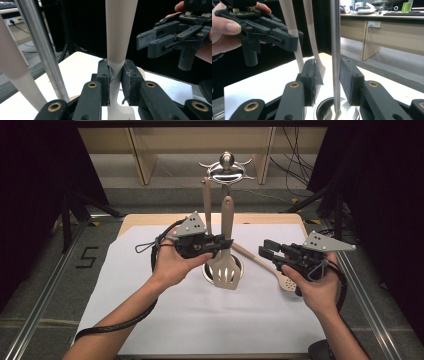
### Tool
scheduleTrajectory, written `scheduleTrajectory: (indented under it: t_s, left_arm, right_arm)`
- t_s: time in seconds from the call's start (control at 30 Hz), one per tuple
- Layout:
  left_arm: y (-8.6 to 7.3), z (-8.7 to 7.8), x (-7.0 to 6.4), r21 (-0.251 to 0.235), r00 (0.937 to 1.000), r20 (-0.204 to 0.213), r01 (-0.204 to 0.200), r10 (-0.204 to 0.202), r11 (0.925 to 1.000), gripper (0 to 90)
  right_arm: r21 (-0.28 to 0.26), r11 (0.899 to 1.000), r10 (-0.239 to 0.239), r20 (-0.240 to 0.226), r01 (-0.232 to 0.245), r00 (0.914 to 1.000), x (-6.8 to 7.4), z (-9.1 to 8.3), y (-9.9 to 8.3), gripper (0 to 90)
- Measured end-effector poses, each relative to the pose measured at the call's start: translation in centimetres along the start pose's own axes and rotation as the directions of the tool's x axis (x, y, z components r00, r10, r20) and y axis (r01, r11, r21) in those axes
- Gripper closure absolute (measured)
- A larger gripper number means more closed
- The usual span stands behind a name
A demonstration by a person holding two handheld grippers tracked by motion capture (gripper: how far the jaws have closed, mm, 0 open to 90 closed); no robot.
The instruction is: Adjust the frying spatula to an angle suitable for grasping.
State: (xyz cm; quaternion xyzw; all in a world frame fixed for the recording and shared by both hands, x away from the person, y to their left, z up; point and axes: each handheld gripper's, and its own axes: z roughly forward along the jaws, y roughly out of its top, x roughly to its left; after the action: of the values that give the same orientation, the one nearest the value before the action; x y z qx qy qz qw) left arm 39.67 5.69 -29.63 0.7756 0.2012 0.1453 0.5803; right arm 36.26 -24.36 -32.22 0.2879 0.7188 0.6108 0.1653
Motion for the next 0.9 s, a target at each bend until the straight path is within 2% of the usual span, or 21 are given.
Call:
scheduleTrajectory:
  t_s: [0.2, 0.23, 0.27, 0.3, 0.33, 0.37, 0.4, 0.43, 0.47, 0.5, 0.53, 0.57, 0.6, 0.67, 0.7, 0.73, 0.8, 0.87, 0.9]
  left_arm:
    - [0.3, -0.1, -0.2, 0.009, 0.9997, -0.023, -0.001, 0.001, 1.0000, 77.2]
    - [0.3, -0.2, -0.2, 0.012, 0.9997, -0.026, 0.000, 0.001, 0.9999, 77.2]
    - [0.4, -0.2, -0.3, 0.013, 0.9996, -0.027, 0.000, 0.001, 0.9999, 77.2]
    - [0.4, -0.2, -0.3, 0.014, 0.9996, -0.028, 0.000, 0.000, 0.9999, 77.2]
    - [0.5, -0.2, -0.3, 0.014, 0.9996, -0.030, 0.005, -0.004, 0.9999, 77.2]
    - [0.6, -0.3, -0.3, 0.014, 0.9995, -0.030, 0.009, -0.009, 0.9999, 77.2]
    - [0.6, -0.3, -0.3, 0.014, 0.9995, -0.030, 0.013, -0.012, 0.9998, 77.2]
    - [0.7, -0.3, -0.3, 0.015, 0.9994, -0.030, 0.016, -0.015, 0.9998, 77.2]
    - [0.8, -0.2, -0.3, 0.017, 0.9994, -0.030, 0.017, -0.017, 0.9997, 77.2]
    - [0.9, -0.2, 0.1, 0.023, 0.9990, -0.034, -0.028, 0.029, 0.9994, 77.2]
    - [1.0, -0.1, 0.3, 0.026, 0.9984, -0.033, -0.044, 0.045, 0.9987, 77.2]
    - [1.0, 0.0, 0.3, 0.026, 0.9980, -0.035, -0.051, 0.052, 0.9983, 77.2]
    - [1.0, 0.0, 0.3, 0.031, 0.9986, -0.035, -0.039, 0.040, 0.9988, 77.2]
    - [1.1, 0.1, 0.3, 0.036, 0.9980, -0.036, -0.050, 0.051, 0.9981, 77.2]
    - [1.1, 0.1, 0.1, 0.035, 0.9990, -0.038, -0.022, 0.023, 0.9992, 77.2]
    - [1.2, 0.1, 0.2, 0.035, 0.9980, -0.038, -0.049, 0.050, 0.9982, 77.2]
    - [1.3, 0.0, 0.2, 0.035, 0.9980, -0.039, -0.048, 0.049, 0.9982, 77.2]
    - [1.4, 0.0, 0.2, 0.038, 0.9979, -0.041, -0.048, 0.049, 0.9981, 77.2]
    - [1.4, -0.1, 0.3, 0.041, 0.9975, -0.042, -0.055, 0.056, 0.9977, 77.2]
  right_arm:
    - [-0.002, 1.000, -0.015, 0.016, 0.015, 0.9998, -0.3, 0.1, -0.2, 66.8]
    - [0.002, 1.000, -0.006, 0.027, 0.006, 0.9996, -0.3, 0.1, -0.3, 66.8]
    - [0.004, 1.000, -0.021, 0.023, 0.021, 0.9995, -0.5, 0.1, -0.3, 66.8]
    - [0.013, 1.000, -0.008, 0.027, 0.008, 0.9996, -0.4, 0.1, -0.4, 66.8]
    - [0.010, 0.999, -0.031, 0.039, 0.031, 0.9988, -0.5, 0.2, -0.5, 66.8]
    - [0.025, 1.000, -0.005, 0.057, 0.004, 0.9983, -0.4, 0.1, -0.6, 66.8]
    - [0.029, 0.999, -0.026, 0.068, 0.024, 0.9974, -0.5, 0.2, -0.7, 66.8]
    - [0.039, 0.999, -0.007, 0.088, 0.003, 0.9961, -0.4, 0.1, -0.8, 66.8]
    - [0.042, 0.999, -0.016, 0.074, 0.012, 0.9971, -0.6, 0.2, -1.0, 66.8]
    - [0.045, 0.999, -0.026, 0.084, 0.022, 0.9961, -0.7, 0.2, -1.1, 66.8]
    - [0.048, 0.999, -0.015, 0.082, 0.011, 0.9965, -0.7, 0.3, -1.3, 66.8]
    - [0.053, 0.998, -0.027, 0.087, 0.023, 0.9958, -0.9, 0.3, -1.4, 66.8]
    - [0.061, 0.998, 0.001, 0.090, -0.006, 0.9959, -0.8, 0.3, -1.6, 66.8]
    - [0.062, 0.998, -0.006, 0.088, 0.000, 0.9961, -1.0, 0.4, -1.7, 66.8]
    - [0.060, 0.998, -0.014, 0.094, 0.008, 0.9955, -1.1, 0.3, -1.7, 66.8]
    - [0.063, 0.998, -0.014, 0.101, 0.008, 0.9948, -1.1, 0.2, -1.7, 66.8]
    - [0.057, 0.998, -0.020, 0.099, 0.014, 0.9948, -1.2, 0.2, -1.7, 66.8]
    - [0.068, 0.997, 0.011, 0.110, -0.019, 0.9938, -1.0, 0.1, -1.7, 66.8]
    - [0.062, 0.998, -0.010, 0.107, 0.003, 0.9942, -1.2, 0.1, -1.8, 66.8]
